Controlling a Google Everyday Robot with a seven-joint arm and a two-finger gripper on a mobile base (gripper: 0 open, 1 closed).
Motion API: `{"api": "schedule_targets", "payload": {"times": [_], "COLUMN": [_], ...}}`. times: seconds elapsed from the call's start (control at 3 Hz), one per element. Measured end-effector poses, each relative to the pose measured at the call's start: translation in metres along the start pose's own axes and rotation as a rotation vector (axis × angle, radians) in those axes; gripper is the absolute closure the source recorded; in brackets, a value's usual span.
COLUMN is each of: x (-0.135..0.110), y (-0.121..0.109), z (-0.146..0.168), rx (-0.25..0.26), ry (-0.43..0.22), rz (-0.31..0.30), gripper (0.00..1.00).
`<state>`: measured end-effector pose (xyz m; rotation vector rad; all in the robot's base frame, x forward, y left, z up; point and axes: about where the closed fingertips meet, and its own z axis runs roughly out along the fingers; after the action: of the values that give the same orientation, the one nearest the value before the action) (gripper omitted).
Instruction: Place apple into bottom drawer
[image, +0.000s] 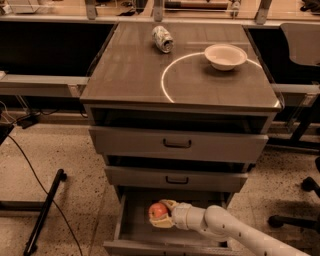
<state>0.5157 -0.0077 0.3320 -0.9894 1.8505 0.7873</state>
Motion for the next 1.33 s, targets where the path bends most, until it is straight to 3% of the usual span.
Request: {"api": "schedule_targets", "payload": {"times": [0.33,0.67,1.0,1.33], "x": [0.05,0.09,0.119,0.134], "y": [-0.029,-0.051,-0.067,-0.07], "z": [0.025,0.053,0.084,0.105], "rx": [0.051,0.055,0.017,-0.008], "ry": [0.008,0.005,0.073,0.118], "rz": [-0.002,-0.009,-0.024,-0.044], "gripper": [1.0,1.0,0.97,0.75]}}
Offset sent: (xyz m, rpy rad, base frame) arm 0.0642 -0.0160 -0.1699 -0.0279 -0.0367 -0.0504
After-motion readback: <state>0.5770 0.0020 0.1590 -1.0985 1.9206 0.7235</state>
